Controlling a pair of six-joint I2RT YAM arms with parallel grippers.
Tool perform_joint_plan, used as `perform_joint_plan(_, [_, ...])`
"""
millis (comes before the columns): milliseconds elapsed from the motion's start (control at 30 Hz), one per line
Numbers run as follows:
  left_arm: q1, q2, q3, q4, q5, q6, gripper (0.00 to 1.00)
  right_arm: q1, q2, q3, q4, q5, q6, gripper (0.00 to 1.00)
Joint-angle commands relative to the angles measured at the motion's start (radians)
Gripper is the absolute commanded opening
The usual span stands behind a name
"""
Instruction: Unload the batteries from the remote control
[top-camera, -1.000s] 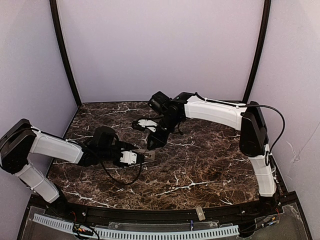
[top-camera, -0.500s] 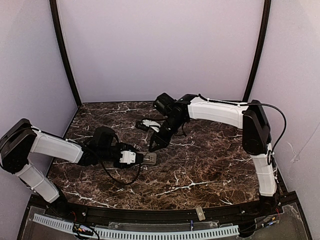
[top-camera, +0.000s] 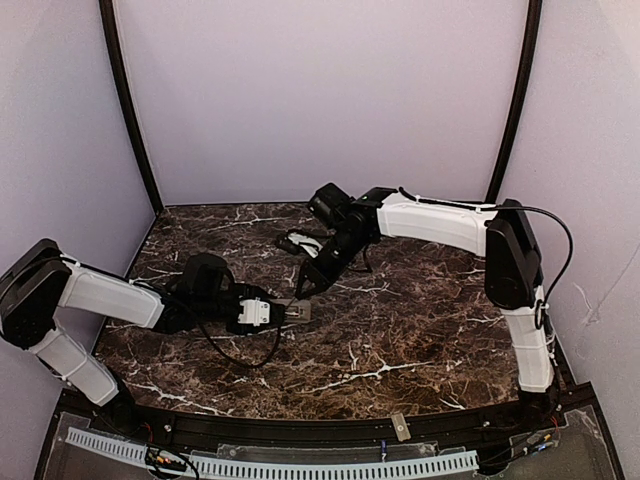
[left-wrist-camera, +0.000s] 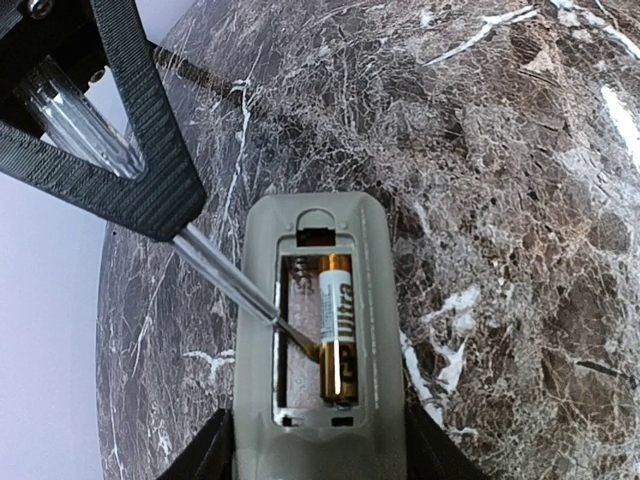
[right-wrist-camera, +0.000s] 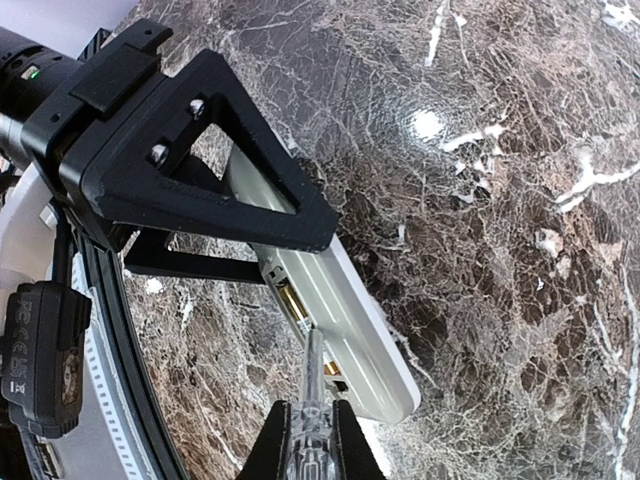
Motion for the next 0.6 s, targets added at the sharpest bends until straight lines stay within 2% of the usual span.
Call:
perform_joint_plan(0, [-0.007,-0.078,0.011,0.189,0.062,0.013,0.00,-0.007,0.014,-0.022,-0.006,0.057,0.069,0.00])
perform_joint_plan(100, [-0.006,-0.083,0.012,0.183,0.070,0.007,0.00,-0.008,0.010,-0.025,-0.015,0.045,0.046,0.00])
perform_joint_plan(200, [-0.007,-0.090,0.011,0.167,0.092,0.004,0.00,0.002,-0.005,-0.027,-0.039,0.056,-0.057,0.00])
perform_joint_plan(400, [-0.007,-0.119,0.032,0.062,0.262,-0.023,0.00,0.029,-0.058,-0.031,-0.067,0.122,-0.264,0.00])
perform_joint_plan(567, [-0.007,-0.135,0.040,0.034,0.304,-0.036,0.00,0.032,-0.077,-0.037,-0.071,0.085,-0.338,0.00])
